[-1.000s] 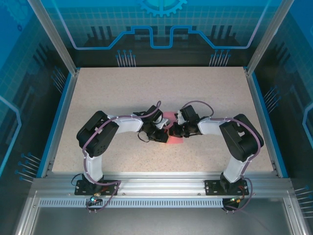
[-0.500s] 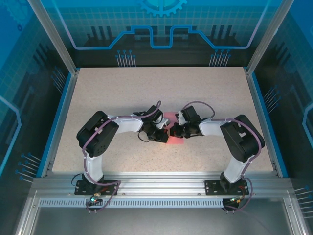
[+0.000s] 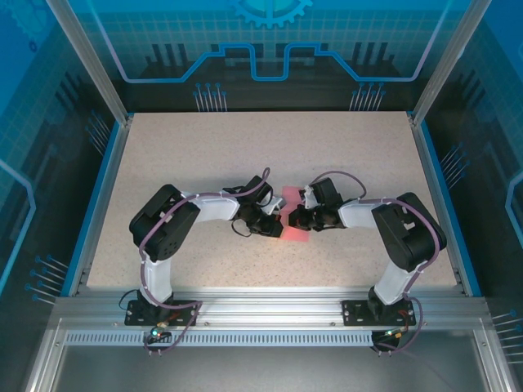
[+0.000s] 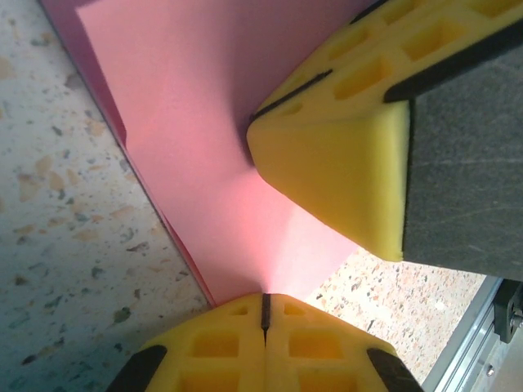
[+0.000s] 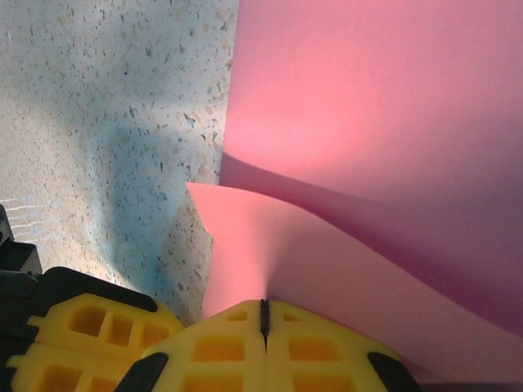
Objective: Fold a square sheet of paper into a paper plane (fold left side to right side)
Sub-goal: Fold the triangle a second time at the center of the table.
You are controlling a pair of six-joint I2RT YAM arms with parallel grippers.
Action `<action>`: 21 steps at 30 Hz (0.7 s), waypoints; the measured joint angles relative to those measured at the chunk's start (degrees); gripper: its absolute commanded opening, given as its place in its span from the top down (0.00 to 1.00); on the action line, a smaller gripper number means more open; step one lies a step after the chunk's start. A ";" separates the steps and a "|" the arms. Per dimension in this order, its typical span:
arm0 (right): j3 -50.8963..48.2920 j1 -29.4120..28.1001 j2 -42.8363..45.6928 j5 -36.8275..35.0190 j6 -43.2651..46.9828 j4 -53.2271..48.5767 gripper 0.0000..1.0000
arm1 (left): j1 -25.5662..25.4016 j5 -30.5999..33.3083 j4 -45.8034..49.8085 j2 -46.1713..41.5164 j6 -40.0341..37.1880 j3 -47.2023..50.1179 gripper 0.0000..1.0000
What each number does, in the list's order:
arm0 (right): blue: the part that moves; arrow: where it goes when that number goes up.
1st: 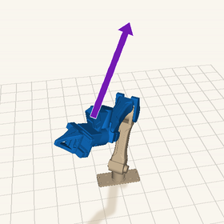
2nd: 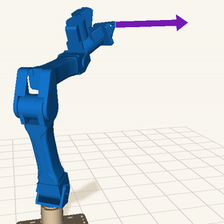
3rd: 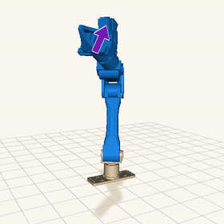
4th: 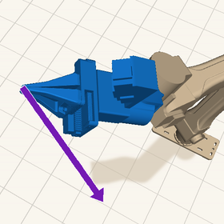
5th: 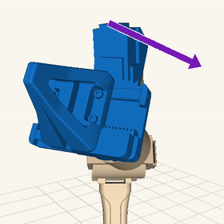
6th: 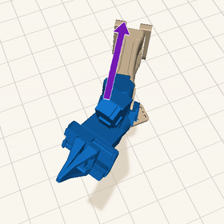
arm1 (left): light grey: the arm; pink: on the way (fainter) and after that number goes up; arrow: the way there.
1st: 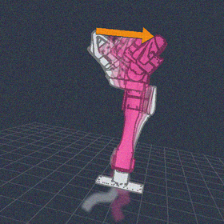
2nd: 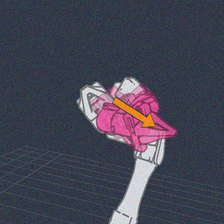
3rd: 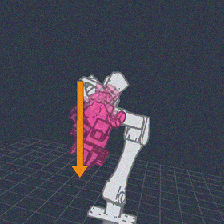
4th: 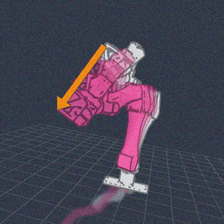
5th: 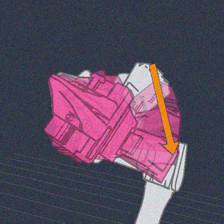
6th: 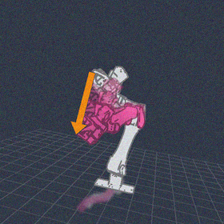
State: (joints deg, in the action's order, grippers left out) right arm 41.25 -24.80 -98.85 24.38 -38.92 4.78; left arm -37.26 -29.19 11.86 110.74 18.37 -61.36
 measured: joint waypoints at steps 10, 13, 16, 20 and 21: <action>-0.46 0.11 0.02 0.33 -0.02 0.90 1.00 | 0.61 -1.62 1.36 -3.56 1.20 0.76 0.97; -0.46 0.11 0.02 0.33 -0.02 0.90 1.00 | 0.63 -1.81 1.64 -3.50 1.20 0.59 0.97; -0.46 0.11 0.02 0.33 -0.02 0.90 1.00 | 0.63 -1.77 2.69 -2.64 1.20 -0.72 0.97; -0.46 0.11 0.02 0.33 -0.02 0.90 1.00 | 0.63 -1.68 2.91 -0.90 1.20 -2.01 0.97; -0.46 0.11 0.02 0.33 -0.02 0.90 1.00 | 0.63 -1.66 3.06 -0.59 1.18 -2.14 0.98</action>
State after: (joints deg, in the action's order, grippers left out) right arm 40.80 -24.69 -98.83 24.71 -38.94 5.67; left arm -36.62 -30.85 14.92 110.15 19.55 -63.51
